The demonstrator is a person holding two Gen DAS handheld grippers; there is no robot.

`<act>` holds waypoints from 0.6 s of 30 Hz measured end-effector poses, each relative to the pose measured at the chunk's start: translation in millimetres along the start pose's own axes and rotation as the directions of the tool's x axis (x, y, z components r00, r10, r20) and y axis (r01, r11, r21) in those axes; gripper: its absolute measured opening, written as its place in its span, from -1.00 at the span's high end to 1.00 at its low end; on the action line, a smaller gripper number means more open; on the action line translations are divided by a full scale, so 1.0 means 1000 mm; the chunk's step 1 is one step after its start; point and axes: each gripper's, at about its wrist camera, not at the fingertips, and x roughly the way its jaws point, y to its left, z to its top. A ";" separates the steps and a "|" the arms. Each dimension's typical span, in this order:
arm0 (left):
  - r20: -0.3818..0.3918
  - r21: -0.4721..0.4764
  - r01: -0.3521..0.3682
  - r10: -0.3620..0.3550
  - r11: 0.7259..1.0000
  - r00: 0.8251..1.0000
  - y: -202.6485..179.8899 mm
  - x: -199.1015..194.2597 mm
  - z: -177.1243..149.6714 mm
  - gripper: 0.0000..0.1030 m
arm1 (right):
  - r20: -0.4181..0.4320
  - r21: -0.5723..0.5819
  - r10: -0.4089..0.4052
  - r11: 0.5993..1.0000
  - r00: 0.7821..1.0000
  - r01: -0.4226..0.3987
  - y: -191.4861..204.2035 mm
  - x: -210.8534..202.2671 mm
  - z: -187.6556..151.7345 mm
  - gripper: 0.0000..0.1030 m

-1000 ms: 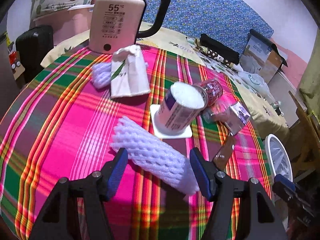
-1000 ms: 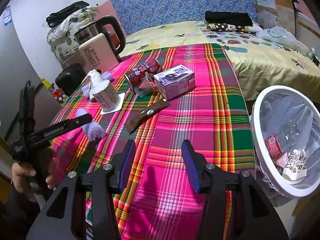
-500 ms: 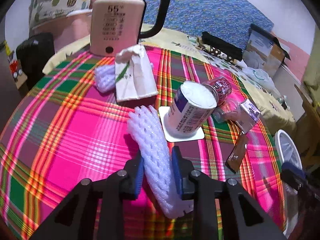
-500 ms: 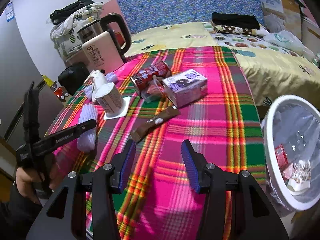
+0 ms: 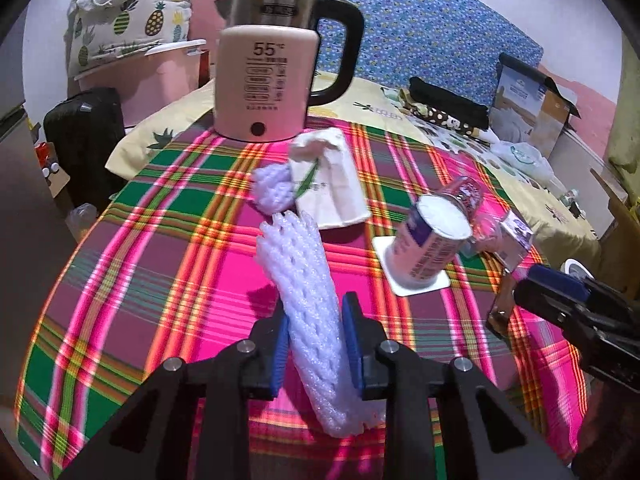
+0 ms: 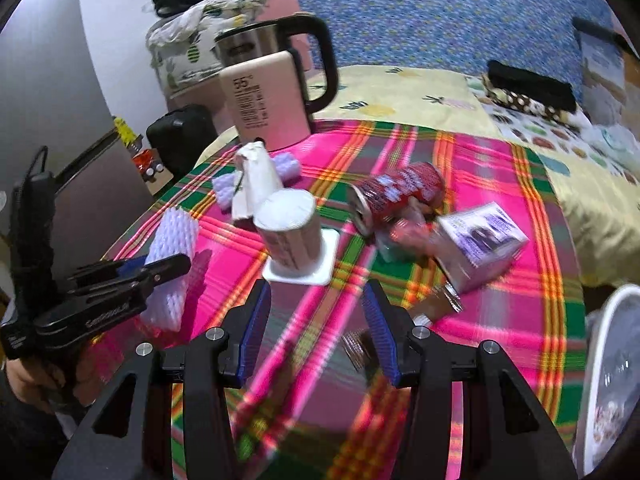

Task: Collect trash
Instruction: 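Grasp the white foam net sleeve with left tool while right grasps the white lidded cup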

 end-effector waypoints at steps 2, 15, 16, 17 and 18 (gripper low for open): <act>-0.002 -0.007 -0.006 0.006 1.000 1.000 0.006 0.001 0.000 0.49 | -0.011 -0.020 -0.001 1.000 1.000 0.001 0.003 0.009 0.004 0.04; -0.013 -0.034 0.005 -0.005 0.999 1.000 0.026 0.007 -0.001 0.48 | -0.028 -0.068 -0.027 0.997 0.999 0.025 0.016 0.042 0.024 0.04; -0.014 -0.037 0.007 -0.008 0.999 1.000 0.027 0.007 -0.001 0.48 | -0.025 -0.069 -0.028 0.997 0.999 0.027 0.017 0.043 0.025 0.04; -0.015 -0.039 0.009 -0.009 0.999 1.000 0.028 0.009 -0.001 0.48 | -0.023 -0.071 -0.029 0.997 0.999 0.027 0.018 0.045 0.026 0.04; -0.016 -0.040 0.011 -0.011 0.999 1.000 0.029 0.010 -0.001 0.48 | -0.022 -0.076 -0.032 0.997 0.999 0.031 0.019 0.045 0.027 0.04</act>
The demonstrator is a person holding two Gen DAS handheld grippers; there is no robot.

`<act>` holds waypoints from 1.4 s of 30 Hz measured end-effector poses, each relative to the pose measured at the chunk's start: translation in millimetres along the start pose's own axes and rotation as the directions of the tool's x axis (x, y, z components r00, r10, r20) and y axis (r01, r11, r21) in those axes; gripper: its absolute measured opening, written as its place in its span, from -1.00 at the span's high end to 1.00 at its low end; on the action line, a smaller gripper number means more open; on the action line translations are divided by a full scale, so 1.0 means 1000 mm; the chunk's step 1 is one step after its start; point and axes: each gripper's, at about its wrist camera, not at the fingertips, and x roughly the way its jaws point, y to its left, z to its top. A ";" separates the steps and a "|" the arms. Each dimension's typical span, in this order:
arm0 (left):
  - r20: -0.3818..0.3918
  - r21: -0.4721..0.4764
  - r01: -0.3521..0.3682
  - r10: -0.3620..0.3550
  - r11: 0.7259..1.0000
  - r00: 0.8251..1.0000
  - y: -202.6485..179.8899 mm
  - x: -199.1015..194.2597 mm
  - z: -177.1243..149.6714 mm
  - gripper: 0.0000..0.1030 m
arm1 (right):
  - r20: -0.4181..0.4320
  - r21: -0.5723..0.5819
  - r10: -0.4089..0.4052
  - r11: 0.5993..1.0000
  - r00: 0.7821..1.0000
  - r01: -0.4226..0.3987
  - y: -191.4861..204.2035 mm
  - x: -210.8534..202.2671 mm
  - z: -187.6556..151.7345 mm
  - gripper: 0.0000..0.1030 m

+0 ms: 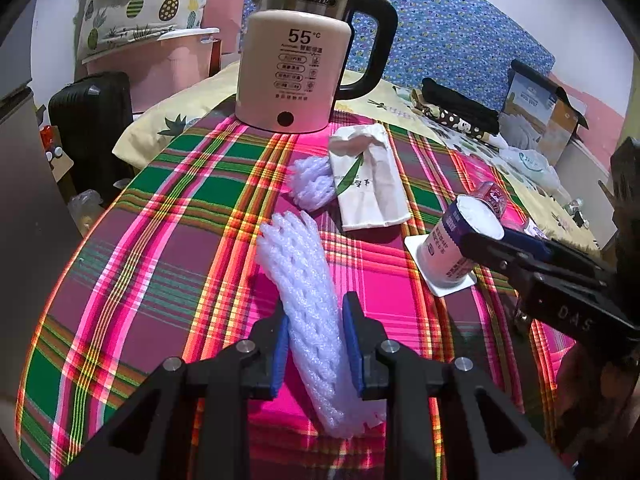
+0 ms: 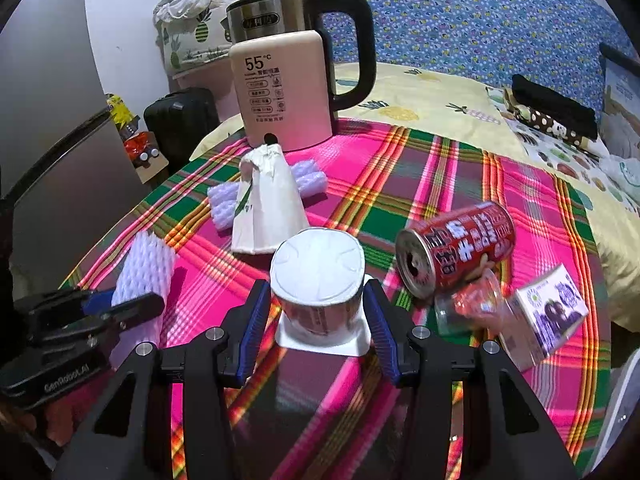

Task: Collect trash
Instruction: 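Grasp the white foam net sleeve with left tool while right grasps the white lidded cup, then carry the foam sleeve and white cup over the bin and open both tools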

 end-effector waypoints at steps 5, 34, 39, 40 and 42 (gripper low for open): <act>-0.004 -0.002 0.007 -0.007 1.000 1.000 0.001 0.002 -0.001 0.48 | -0.006 0.004 -0.019 1.000 1.000 0.019 0.002 0.005 0.003 0.04; -0.006 0.097 0.109 -0.109 0.989 0.994 -0.064 -0.029 -0.017 0.48 | 0.057 0.097 -0.012 0.995 0.998 0.006 -0.025 -0.073 -0.034 0.06; -0.016 0.139 0.145 -0.144 0.980 0.989 -0.093 -0.034 -0.023 0.48 | 0.077 0.138 -0.045 0.990 0.996 0.034 -0.041 -0.095 -0.047 0.06; -0.019 0.148 0.154 -0.153 0.977 0.988 -0.099 -0.035 -0.025 0.48 | 0.081 0.148 -0.055 0.988 0.995 0.043 -0.045 -0.099 -0.050 0.06; -0.028 0.167 0.173 -0.171 0.971 0.985 -0.111 -0.036 -0.027 0.48 | 0.086 0.165 -0.070 0.985 0.994 0.055 -0.050 -0.106 -0.056 0.06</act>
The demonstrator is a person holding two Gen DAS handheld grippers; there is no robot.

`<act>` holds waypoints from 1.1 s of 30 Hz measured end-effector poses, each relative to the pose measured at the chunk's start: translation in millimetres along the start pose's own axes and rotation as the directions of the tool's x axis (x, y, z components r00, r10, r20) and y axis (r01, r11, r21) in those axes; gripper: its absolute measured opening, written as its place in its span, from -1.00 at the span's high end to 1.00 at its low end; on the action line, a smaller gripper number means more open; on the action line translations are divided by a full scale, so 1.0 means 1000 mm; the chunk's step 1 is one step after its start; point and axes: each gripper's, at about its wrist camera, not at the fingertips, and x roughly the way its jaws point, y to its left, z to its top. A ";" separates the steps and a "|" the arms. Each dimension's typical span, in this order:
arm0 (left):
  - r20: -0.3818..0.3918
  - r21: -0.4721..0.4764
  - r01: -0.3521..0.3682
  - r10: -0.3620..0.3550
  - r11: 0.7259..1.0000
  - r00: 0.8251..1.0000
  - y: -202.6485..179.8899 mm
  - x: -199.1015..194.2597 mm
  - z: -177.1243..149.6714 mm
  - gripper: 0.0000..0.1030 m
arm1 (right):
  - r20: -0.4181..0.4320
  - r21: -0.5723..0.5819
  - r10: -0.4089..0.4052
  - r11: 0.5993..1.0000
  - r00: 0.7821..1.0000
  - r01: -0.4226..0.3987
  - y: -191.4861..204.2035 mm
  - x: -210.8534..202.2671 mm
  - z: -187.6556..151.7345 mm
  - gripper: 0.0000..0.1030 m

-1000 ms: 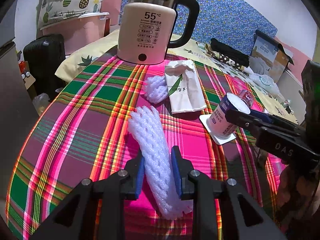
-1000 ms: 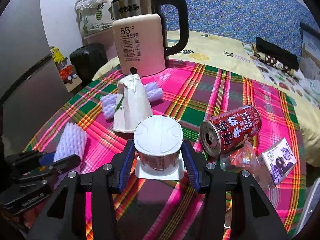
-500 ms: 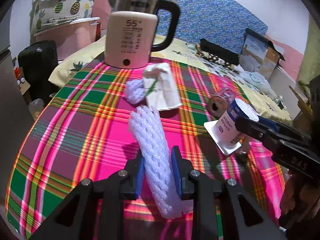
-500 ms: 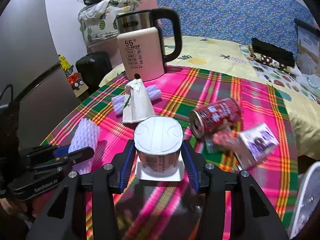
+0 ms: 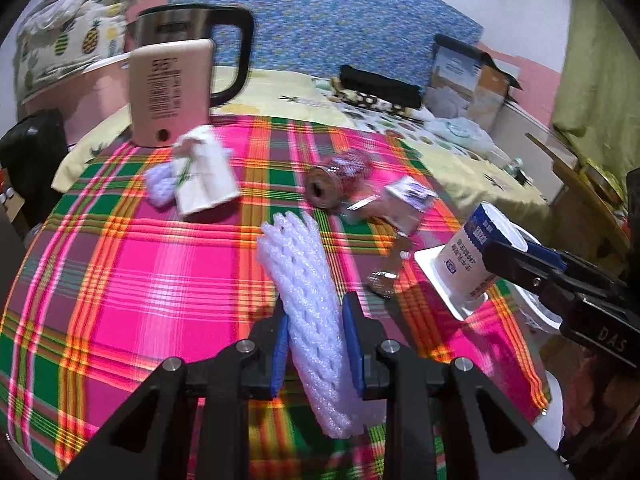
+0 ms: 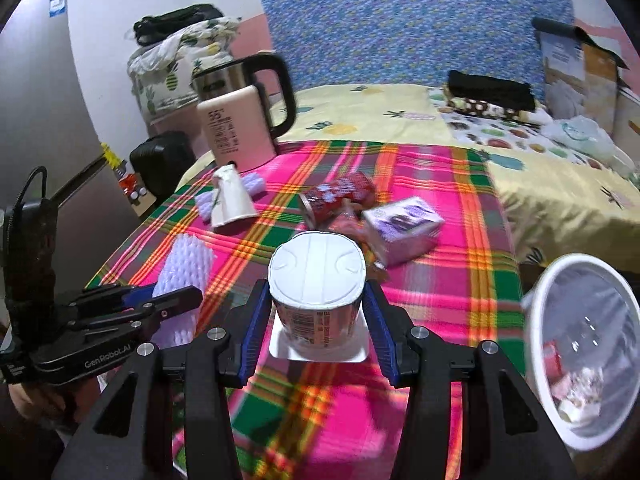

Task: Collect trash
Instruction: 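Carry the foam sleeve and white cup over the bin and open both tools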

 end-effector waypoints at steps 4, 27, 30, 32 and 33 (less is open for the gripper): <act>-0.015 0.041 0.042 -0.041 0.998 0.999 -0.026 0.004 0.000 0.48 | 0.008 0.039 -0.034 0.999 0.999 0.034 -0.018 -0.012 -0.009 0.06; -0.088 0.257 0.253 -0.238 0.933 0.967 -0.175 0.047 0.017 0.48 | 0.050 0.297 -0.298 0.916 0.953 0.271 -0.137 -0.085 -0.057 0.06; -0.102 0.276 0.275 -0.256 0.921 0.961 -0.191 0.054 0.018 0.48 | 0.046 0.324 -0.321 0.900 0.946 0.290 -0.148 -0.090 -0.063 0.06; -0.116 0.286 0.289 -0.267 0.914 0.957 -0.201 0.060 0.019 0.48 | 0.043 0.338 -0.333 0.892 0.942 0.300 -0.155 -0.092 -0.067 0.06; -0.122 0.290 0.296 -0.271 0.910 0.955 -0.206 0.062 0.019 0.48 | 0.041 0.344 -0.338 0.888 0.940 0.304 -0.157 -0.093 -0.068 0.06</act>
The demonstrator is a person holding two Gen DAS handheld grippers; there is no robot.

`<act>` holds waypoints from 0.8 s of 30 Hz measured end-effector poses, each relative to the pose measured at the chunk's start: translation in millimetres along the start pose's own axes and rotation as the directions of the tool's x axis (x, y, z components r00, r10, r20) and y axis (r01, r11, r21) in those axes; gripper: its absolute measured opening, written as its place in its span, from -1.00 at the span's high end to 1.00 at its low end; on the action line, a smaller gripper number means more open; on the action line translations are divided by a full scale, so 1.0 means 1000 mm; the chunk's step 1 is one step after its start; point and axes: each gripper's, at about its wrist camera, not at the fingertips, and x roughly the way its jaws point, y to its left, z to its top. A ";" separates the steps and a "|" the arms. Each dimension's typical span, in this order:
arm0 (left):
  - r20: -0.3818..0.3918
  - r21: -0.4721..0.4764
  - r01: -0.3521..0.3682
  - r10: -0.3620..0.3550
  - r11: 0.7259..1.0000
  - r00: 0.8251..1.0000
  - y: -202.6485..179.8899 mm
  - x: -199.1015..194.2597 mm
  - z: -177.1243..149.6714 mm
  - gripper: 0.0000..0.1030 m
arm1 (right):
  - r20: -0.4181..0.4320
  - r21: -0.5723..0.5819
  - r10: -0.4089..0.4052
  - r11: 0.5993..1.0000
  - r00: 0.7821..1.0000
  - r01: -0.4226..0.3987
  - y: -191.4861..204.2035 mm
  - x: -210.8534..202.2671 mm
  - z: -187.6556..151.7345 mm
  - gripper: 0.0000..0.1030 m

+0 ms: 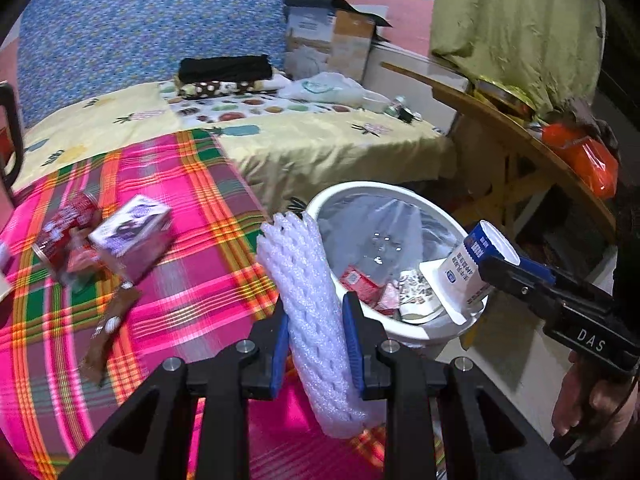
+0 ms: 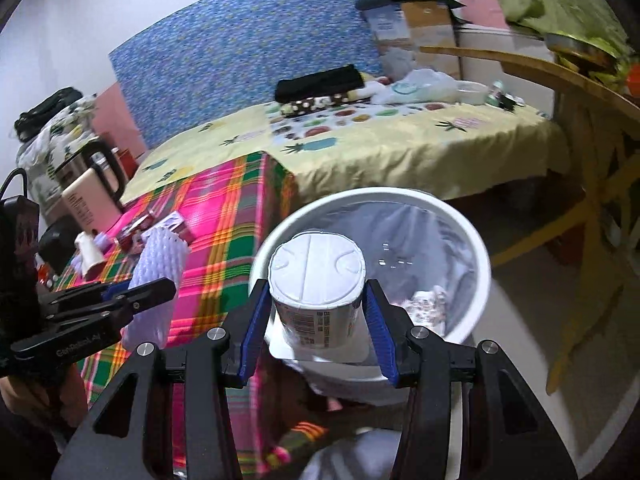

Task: Collect trash
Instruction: 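Carry the foam sleeve and white cup over the bin and open both tools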

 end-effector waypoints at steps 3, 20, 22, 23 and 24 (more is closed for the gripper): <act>-0.009 0.019 0.020 -0.020 1.000 1.000 -0.009 0.010 0.004 0.48 | -0.003 0.017 -0.014 1.000 1.000 0.014 -0.008 0.001 0.000 0.06; -0.070 0.060 0.111 -0.107 0.992 0.992 -0.038 0.060 0.017 0.48 | -0.051 0.044 -0.031 0.998 0.998 0.034 -0.032 0.017 -0.004 0.06; -0.075 0.059 0.123 -0.118 0.991 0.990 -0.039 0.063 0.017 0.47 | -0.056 0.041 -0.032 0.999 0.998 0.034 -0.033 0.019 -0.003 0.06; -0.078 0.062 0.128 -0.123 0.990 0.989 -0.040 0.065 0.018 0.45 | -0.058 0.040 -0.031 0.999 0.998 0.033 -0.033 0.020 -0.003 0.05; -0.079 0.064 0.133 -0.127 0.989 0.989 -0.041 0.065 0.018 0.37 | -0.060 0.038 -0.027 0.999 0.998 0.030 -0.033 0.020 -0.003 0.05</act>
